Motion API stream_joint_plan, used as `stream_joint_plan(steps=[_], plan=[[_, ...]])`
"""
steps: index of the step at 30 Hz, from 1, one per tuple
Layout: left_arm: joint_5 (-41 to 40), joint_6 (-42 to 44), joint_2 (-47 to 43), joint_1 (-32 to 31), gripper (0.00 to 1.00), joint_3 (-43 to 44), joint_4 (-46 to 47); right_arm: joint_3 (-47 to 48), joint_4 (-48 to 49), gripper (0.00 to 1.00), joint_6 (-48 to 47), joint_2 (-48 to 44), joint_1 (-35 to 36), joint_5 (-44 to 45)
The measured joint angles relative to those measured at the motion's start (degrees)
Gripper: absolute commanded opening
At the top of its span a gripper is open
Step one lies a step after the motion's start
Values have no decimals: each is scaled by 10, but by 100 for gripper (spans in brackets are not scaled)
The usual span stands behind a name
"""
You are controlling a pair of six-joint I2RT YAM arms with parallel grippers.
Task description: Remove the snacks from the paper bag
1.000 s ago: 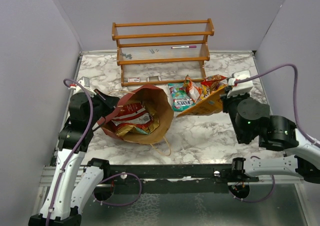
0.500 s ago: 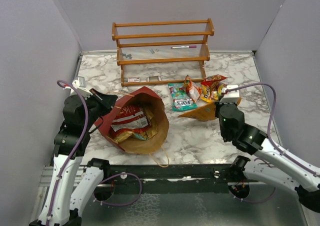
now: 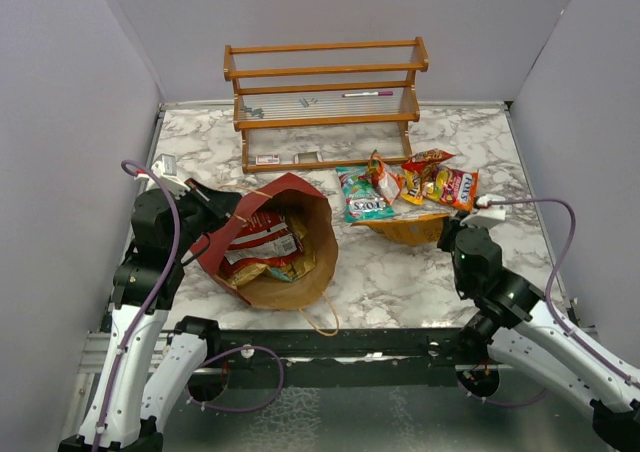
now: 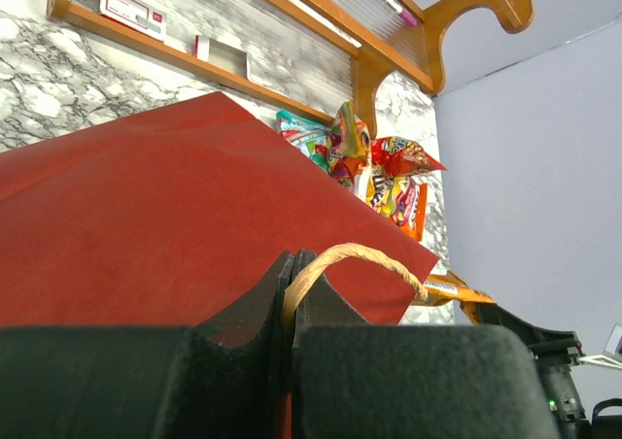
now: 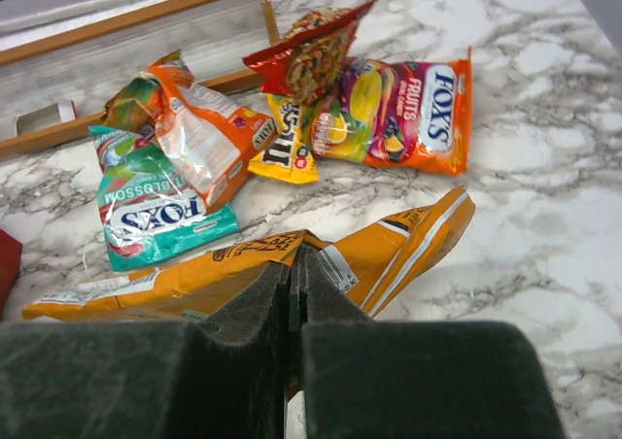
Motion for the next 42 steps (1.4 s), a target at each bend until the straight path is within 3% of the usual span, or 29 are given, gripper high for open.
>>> stream_joint_plan(steps=[5, 15, 20, 24, 29, 34, 42], plan=[[5, -1, 0, 0, 0, -6, 8, -17, -18, 9, 43, -25, 0, 23], [6, -2, 0, 0, 0, -6, 10, -16, -120, 12, 217, 33, 0, 36], [6, -3, 0, 0, 0, -8, 13, -17, -151, 32, 276, 25, 0, 37], [11, -5, 6, 0, 0, -9, 19, -13, -194, 57, 313, 9, 0, 35], [18, -4, 9, 0, 0, -8, 21, -2, -221, 74, 309, -40, 0, 19], [19, -4, 9, 0, 0, -5, 18, 22, -217, 84, 275, -118, 0, -19], [22, -7, 5, 0, 0, -5, 18, 28, -167, 84, 185, -158, -2, -105]])
